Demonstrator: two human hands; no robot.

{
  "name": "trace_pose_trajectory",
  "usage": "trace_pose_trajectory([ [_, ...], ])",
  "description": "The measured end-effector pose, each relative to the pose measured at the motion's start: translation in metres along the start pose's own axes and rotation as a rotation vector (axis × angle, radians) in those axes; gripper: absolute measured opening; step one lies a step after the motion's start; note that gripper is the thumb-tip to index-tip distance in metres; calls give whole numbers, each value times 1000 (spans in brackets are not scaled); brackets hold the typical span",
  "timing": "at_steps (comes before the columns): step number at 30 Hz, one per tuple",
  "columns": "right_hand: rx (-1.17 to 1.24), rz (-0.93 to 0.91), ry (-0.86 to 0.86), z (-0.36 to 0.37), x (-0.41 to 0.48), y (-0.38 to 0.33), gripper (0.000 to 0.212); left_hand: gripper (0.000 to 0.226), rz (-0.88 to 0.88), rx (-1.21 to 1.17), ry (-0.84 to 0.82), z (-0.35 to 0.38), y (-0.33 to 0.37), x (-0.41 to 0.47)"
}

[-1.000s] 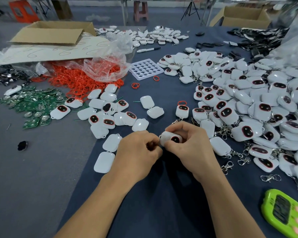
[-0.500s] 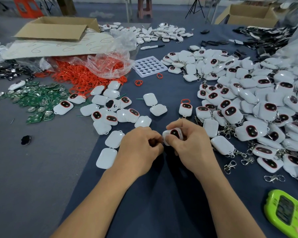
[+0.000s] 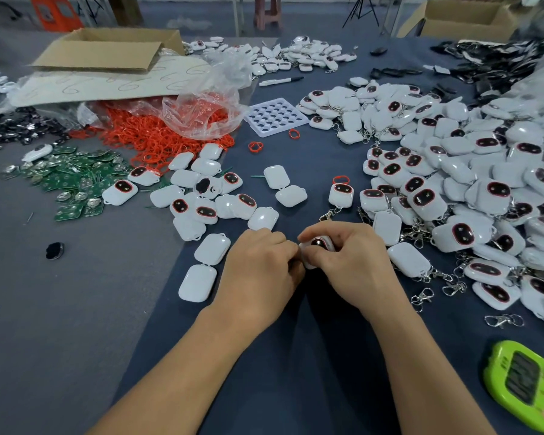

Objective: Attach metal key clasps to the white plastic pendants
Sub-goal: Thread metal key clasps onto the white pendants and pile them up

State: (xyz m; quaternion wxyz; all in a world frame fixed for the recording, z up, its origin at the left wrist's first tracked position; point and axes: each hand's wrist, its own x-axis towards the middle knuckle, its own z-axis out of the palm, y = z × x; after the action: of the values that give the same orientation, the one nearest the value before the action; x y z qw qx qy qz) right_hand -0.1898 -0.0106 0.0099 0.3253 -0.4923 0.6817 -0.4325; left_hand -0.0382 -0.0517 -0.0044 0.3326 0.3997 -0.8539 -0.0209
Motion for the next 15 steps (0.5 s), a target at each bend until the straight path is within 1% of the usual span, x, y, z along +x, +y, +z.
trace_pose_trajectory([
  [3, 57, 44, -20, -3, 0, 1, 18, 26, 30, 32, 39, 4, -1, -2],
  [7, 172, 78, -39, -5, 0, 0, 18, 17, 56, 37, 75, 8, -5, -4],
  [9, 240, 96, -35, -6, 0, -1, 18, 13, 50, -17, 79, 7, -5, -3],
  [10, 281, 103, -46, -6, -1, -1, 18, 10, 24, -85, 78, 5, -4, -2],
  [12, 364, 125, -76, -7, -3, -3, 19, 7, -105, -269, 33, -1, -2, 0],
  [15, 549, 198, -80, -9, -4, -4, 27, 19, -277, -401, -36, -9, 0, 4],
])
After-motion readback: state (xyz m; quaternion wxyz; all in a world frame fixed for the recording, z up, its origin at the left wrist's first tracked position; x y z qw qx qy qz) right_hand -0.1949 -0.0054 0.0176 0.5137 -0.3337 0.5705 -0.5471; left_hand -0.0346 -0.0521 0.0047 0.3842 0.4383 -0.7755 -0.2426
